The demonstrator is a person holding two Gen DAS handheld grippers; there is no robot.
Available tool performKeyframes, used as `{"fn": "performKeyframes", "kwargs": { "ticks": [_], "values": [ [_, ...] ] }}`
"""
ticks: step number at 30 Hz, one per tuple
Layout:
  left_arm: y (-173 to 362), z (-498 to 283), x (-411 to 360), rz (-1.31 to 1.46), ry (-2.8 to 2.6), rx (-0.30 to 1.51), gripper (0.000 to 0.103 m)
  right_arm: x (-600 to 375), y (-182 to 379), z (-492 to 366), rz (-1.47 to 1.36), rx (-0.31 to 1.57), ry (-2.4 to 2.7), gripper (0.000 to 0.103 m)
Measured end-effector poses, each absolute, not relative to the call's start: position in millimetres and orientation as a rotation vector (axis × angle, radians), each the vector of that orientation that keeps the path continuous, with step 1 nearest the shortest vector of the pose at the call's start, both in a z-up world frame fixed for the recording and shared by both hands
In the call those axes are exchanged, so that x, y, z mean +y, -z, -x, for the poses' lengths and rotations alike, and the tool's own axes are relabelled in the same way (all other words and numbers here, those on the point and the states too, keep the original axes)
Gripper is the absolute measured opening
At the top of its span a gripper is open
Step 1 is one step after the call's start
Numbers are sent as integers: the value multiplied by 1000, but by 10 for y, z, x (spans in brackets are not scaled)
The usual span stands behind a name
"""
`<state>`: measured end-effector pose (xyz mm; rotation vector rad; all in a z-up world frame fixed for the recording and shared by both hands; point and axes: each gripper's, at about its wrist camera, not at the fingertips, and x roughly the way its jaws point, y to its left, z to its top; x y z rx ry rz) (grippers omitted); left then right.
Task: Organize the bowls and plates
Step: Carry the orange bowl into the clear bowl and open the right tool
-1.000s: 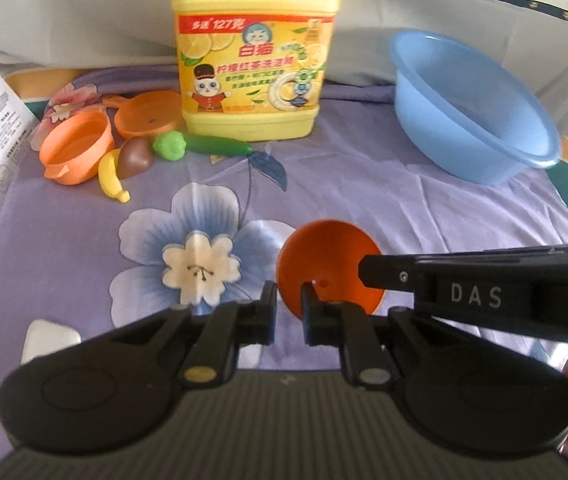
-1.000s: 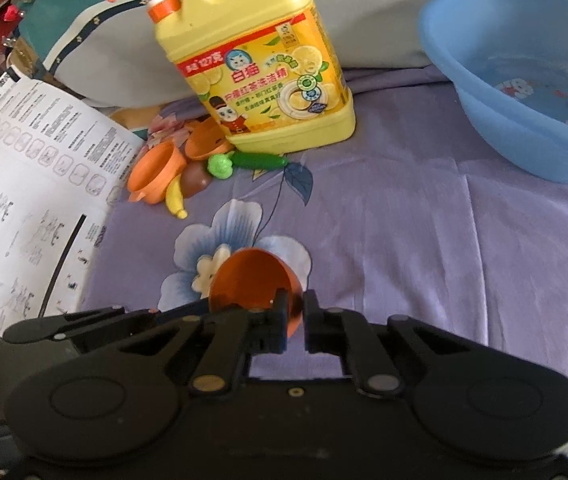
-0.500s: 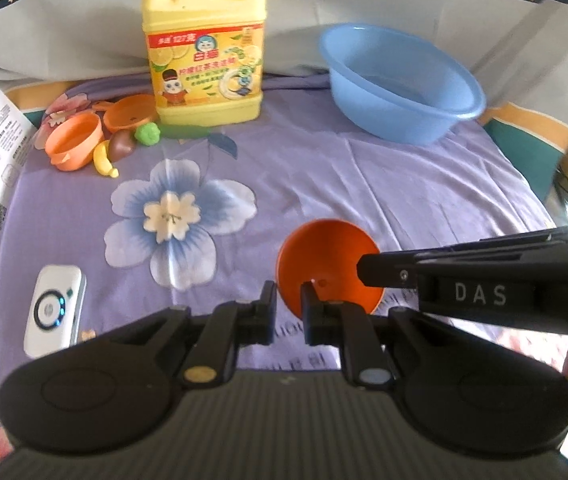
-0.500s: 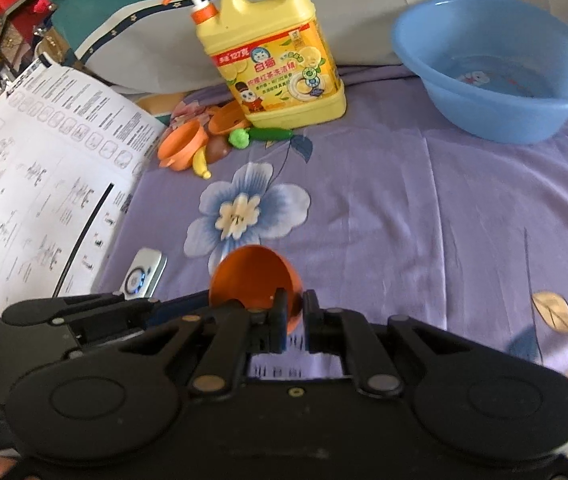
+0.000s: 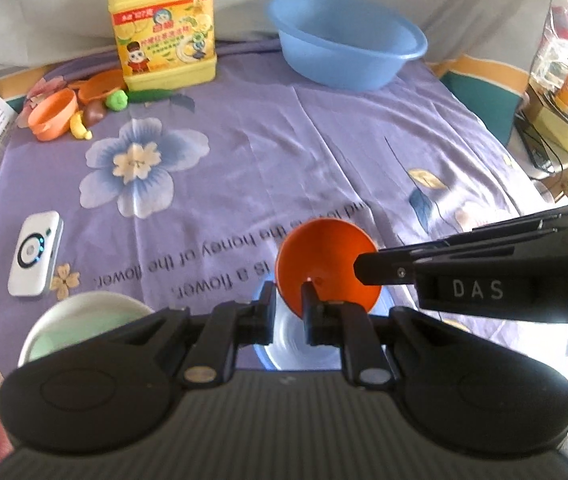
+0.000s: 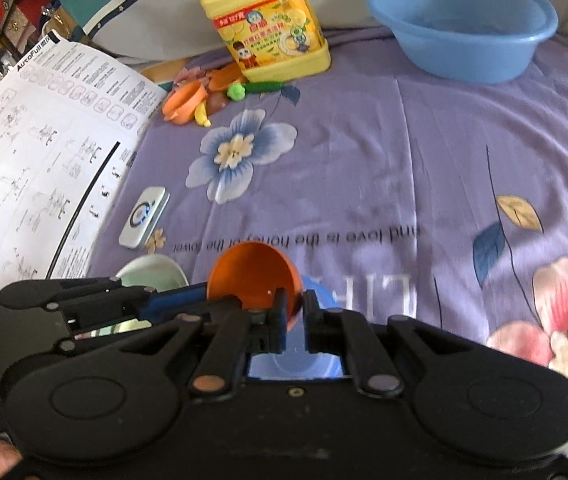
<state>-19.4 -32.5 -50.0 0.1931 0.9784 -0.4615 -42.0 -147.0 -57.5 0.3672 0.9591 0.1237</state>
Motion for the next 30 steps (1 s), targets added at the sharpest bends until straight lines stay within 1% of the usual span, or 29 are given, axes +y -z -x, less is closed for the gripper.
{"fn": "performKeyframes", "kwargs": {
  "ticks": [16, 21, 23, 25, 26, 27, 28, 29, 30],
  "values": [
    [705, 239, -293, -204, 457, 1037, 13, -1362, 784, 450, -363, 1021, -128, 9],
    [709, 244, -296, -205, 451, 1035, 14, -1367, 787, 444, -372, 1028, -132, 11],
    [687, 252, -297, -212, 440, 1022, 19, -1375, 772, 445, -382, 1025, -132, 12],
    [651, 259, -270, -214, 420, 1004, 35, -1397, 745, 460, -395, 1020, -132, 12],
    [632, 259, -244, -209, 411, 997, 39, -1410, 726, 467, -401, 1015, -130, 12],
    [610, 258, -217, -202, 401, 991, 47, -1427, 706, 477, -404, 1010, -127, 16],
    [587, 260, -183, -195, 393, 982, 50, -1443, 682, 492, -407, 1000, -122, 20],
    [562, 263, -141, -185, 382, 972, 59, -1461, 655, 515, -409, 986, -115, 28],
    [541, 264, -106, -176, 380, 967, 70, -1479, 631, 531, -410, 974, -111, 41]
  ]
}}
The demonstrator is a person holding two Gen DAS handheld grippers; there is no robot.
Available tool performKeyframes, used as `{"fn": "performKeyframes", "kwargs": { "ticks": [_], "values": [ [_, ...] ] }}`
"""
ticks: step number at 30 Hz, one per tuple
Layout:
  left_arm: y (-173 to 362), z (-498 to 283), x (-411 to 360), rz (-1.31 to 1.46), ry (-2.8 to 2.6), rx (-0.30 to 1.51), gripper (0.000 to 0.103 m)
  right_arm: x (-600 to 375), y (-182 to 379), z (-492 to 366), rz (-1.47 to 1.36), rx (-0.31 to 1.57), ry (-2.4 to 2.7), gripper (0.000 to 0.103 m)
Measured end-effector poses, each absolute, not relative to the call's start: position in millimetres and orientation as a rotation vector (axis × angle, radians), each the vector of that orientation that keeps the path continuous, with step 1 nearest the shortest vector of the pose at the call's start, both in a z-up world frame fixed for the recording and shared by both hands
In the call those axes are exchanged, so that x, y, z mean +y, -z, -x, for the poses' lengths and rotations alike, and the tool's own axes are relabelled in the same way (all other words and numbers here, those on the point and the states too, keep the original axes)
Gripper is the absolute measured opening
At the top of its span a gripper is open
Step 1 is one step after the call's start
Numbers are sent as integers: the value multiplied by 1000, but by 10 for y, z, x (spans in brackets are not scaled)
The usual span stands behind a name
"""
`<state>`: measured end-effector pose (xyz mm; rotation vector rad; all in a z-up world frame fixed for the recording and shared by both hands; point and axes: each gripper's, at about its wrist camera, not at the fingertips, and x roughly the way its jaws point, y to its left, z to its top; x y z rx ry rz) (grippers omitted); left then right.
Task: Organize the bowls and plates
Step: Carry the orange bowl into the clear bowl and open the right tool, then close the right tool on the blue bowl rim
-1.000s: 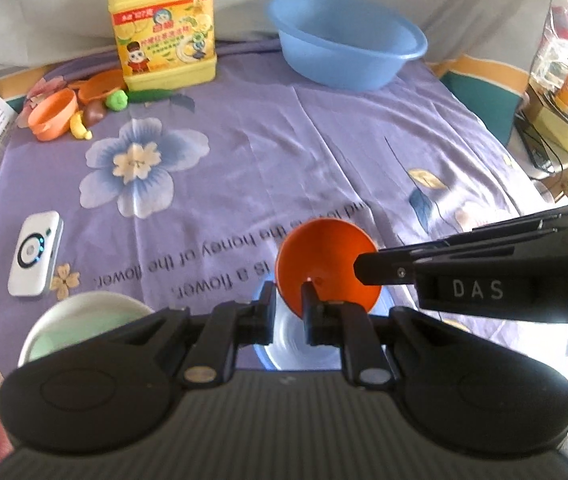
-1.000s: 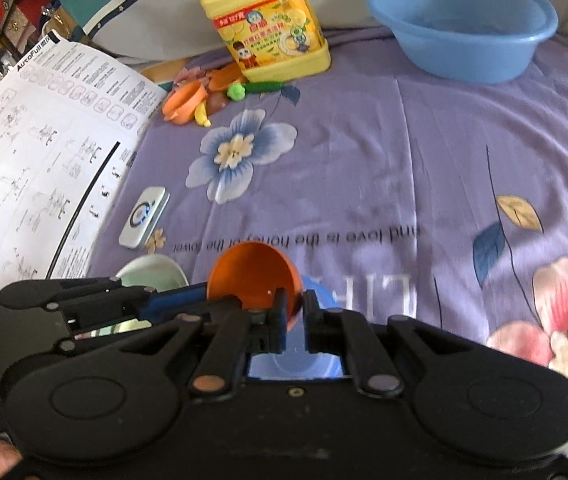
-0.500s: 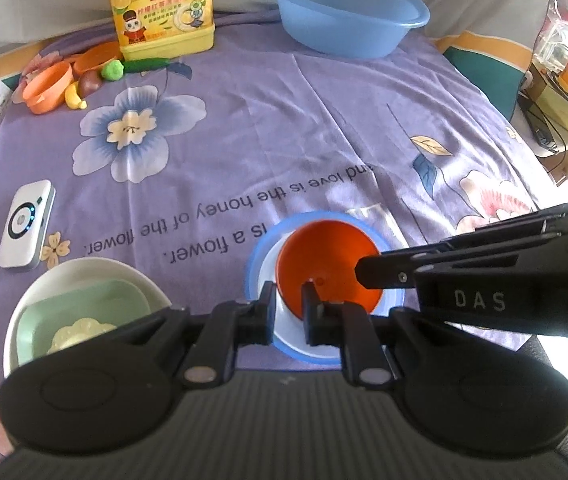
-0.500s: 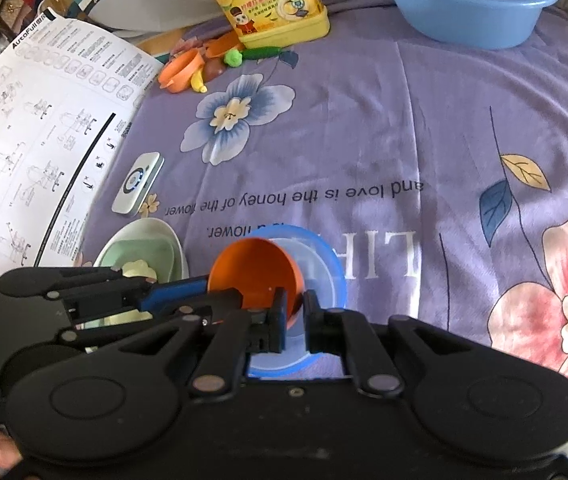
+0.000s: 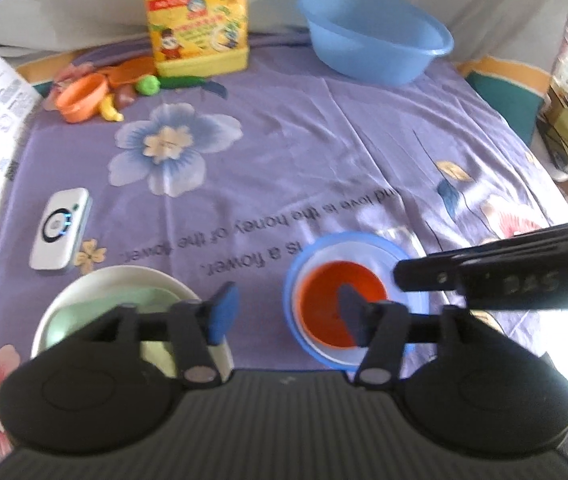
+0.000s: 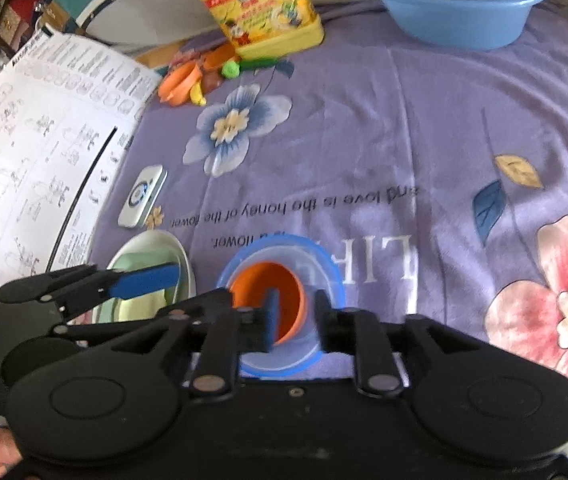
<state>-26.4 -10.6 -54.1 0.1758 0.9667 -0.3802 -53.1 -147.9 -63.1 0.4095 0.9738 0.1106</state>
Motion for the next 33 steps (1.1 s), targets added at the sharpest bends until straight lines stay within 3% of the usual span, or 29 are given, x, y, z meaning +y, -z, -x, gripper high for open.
{"fn": "performKeyframes", "kwargs": {
  "ticks": [3, 7, 9, 16, 20, 33],
  "values": [
    [475, 302, -21, -159, 372, 937, 86, -1504, 558, 582, -394, 937, -87, 73],
    [413, 377, 29, -176, 361, 898, 100, -1514, 519, 628, -370, 911, -62, 81],
    [394, 416, 53, -180, 359, 883, 102, -1529, 518, 652, -375, 904, -55, 88],
    [417, 450, 165, -156, 347, 882, 102, -1567, 528, 722, -382, 891, -29, 89],
    [457, 450, 234, -136, 334, 889, 102, -1580, 541, 748, -385, 887, -19, 97],
    [590, 422, 247, -114, 334, 917, 102, -1567, 681, 723, -398, 923, -8, 98]
  ]
}}
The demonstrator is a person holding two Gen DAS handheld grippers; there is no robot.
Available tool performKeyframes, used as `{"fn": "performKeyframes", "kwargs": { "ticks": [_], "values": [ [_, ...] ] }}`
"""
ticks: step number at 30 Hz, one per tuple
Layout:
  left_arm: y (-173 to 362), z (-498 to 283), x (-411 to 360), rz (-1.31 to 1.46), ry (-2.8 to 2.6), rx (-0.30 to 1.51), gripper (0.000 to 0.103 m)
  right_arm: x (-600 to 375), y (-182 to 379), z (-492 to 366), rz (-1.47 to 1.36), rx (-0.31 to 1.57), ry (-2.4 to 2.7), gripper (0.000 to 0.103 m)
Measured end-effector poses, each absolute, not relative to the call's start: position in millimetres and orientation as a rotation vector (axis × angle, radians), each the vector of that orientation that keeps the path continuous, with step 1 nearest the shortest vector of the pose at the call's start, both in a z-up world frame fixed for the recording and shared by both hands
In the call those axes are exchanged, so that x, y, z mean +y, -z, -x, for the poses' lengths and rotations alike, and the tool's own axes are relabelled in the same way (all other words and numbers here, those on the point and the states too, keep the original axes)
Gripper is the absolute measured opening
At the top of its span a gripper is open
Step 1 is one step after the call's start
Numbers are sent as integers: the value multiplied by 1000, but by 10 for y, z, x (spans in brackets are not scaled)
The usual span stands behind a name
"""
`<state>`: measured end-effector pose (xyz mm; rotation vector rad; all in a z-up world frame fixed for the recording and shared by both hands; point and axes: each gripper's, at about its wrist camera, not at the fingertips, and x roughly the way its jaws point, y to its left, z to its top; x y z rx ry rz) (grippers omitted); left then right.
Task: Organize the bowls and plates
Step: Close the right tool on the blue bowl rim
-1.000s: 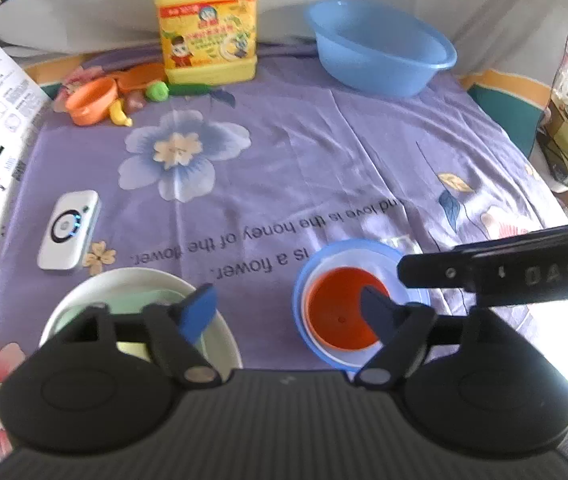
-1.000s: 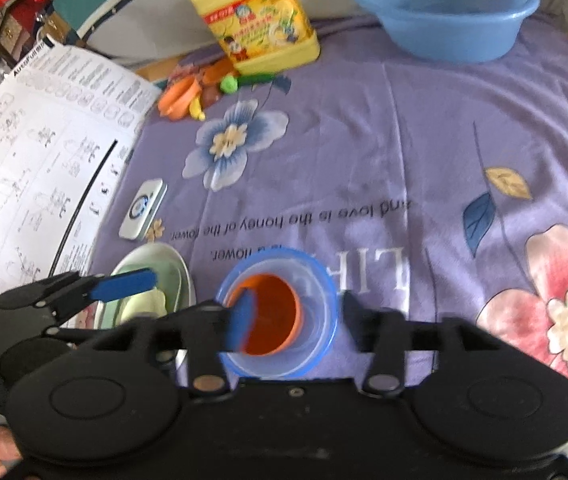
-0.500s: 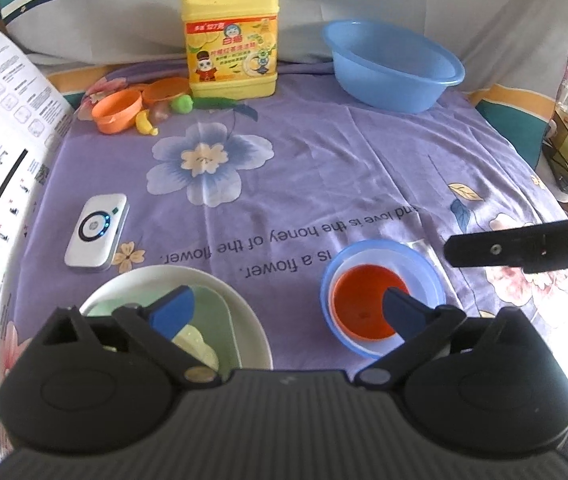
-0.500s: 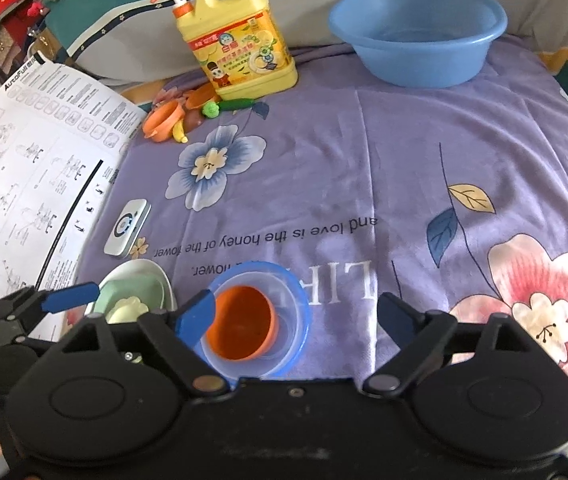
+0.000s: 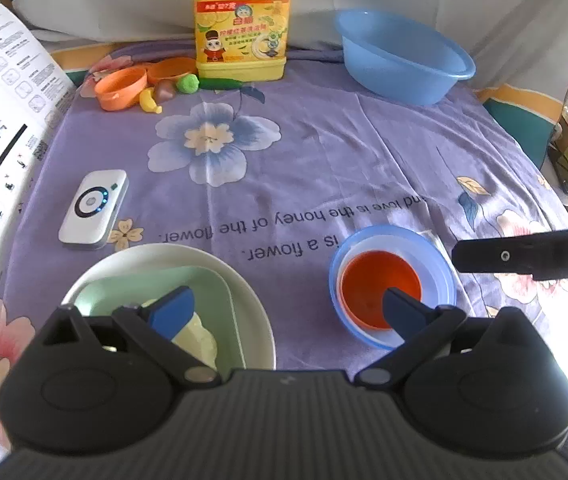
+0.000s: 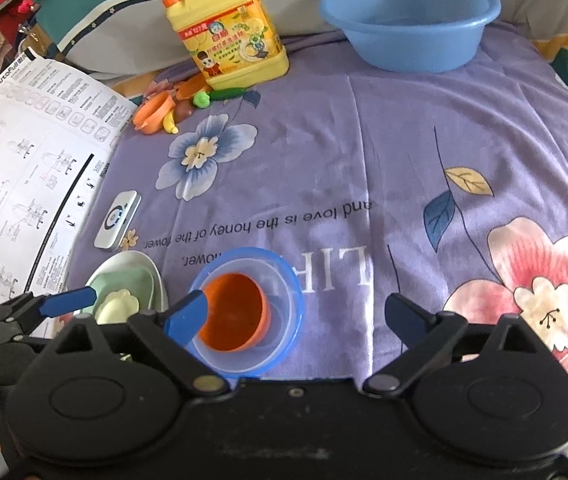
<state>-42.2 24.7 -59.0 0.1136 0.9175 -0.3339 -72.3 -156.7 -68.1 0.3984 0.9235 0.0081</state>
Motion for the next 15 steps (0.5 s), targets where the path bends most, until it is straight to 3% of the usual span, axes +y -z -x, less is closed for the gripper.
{"fn": "performKeyframes", "kwargs": {
  "ticks": [10, 15],
  "values": [
    [745, 350, 161, -105, 357, 936, 100, -1610, 818, 690, -448, 918, 9, 98],
    [834, 276, 107, -77, 381, 961, 89, -1579, 871, 650, -458, 929, -14, 82]
  ]
}}
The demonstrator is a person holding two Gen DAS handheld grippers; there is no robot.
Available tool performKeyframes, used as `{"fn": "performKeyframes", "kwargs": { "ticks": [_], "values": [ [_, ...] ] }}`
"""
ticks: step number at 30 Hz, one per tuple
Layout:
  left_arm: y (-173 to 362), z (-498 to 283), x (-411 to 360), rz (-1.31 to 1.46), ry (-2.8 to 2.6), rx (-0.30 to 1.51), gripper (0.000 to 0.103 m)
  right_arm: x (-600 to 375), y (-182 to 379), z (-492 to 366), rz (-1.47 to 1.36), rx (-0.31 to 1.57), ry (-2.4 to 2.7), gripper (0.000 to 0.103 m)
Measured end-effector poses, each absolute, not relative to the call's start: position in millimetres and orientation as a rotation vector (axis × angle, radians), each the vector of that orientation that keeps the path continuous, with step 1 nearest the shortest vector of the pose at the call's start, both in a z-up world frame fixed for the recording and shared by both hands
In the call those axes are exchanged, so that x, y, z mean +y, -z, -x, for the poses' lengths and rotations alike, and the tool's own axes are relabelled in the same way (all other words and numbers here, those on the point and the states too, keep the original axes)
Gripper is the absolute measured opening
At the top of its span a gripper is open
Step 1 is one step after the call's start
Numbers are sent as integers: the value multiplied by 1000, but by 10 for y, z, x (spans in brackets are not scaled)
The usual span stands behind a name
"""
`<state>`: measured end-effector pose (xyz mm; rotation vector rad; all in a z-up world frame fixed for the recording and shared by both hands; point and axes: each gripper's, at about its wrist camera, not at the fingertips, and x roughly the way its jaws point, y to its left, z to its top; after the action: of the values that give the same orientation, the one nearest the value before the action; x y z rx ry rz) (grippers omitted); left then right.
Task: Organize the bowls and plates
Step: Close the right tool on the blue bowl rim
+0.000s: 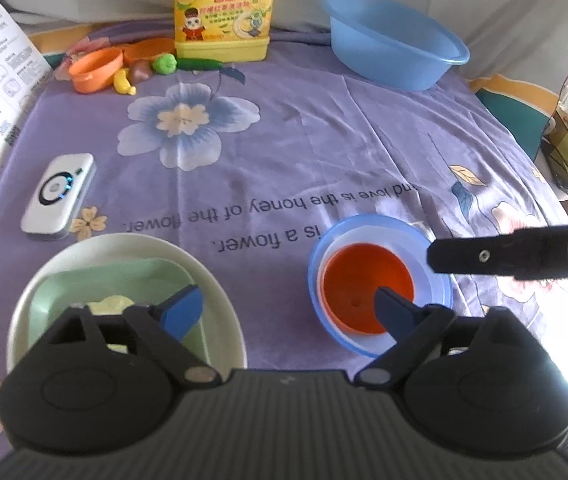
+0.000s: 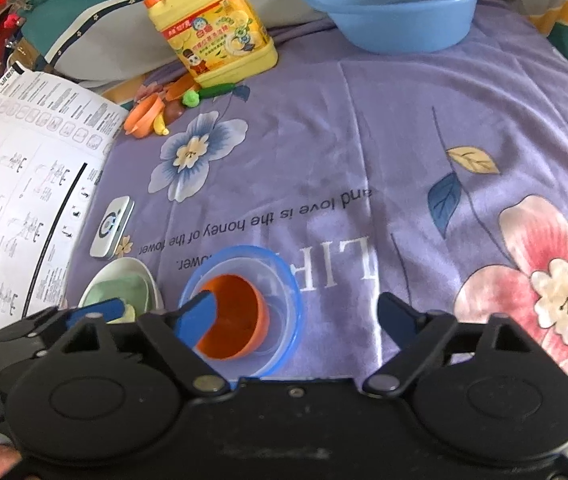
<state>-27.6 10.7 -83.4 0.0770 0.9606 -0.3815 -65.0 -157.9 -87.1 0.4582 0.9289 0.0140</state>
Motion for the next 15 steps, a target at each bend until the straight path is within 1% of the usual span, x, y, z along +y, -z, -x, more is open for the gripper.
{"fn": "performKeyframes", "kwargs": {
  "ticks": [1, 3, 4, 7, 9, 12, 14, 15],
  "values": [
    [850, 265, 99, -70, 389, 966, 86, -1570, 878, 645, -456, 929, -18, 81],
    [875, 251, 85, -59, 402, 975, 82, -1538, 884, 638, -446, 927, -26, 74],
    [885, 249, 82, -54, 408, 978, 77, -1526, 885, 633, -442, 927, -34, 72],
    [925, 230, 66, -42, 426, 994, 68, -1486, 897, 606, -429, 934, -45, 65],
    [948, 220, 58, -31, 438, 1003, 63, -1466, 904, 591, -417, 940, -50, 57],
    [982, 208, 42, -22, 453, 1016, 58, -1433, 929, 567, -405, 955, -51, 51],
    [993, 205, 37, -15, 461, 1019, 54, -1422, 941, 559, -399, 962, -52, 48],
    [997, 203, 33, -10, 467, 1021, 50, -1406, 942, 554, -394, 964, -52, 46]
  ]
}}
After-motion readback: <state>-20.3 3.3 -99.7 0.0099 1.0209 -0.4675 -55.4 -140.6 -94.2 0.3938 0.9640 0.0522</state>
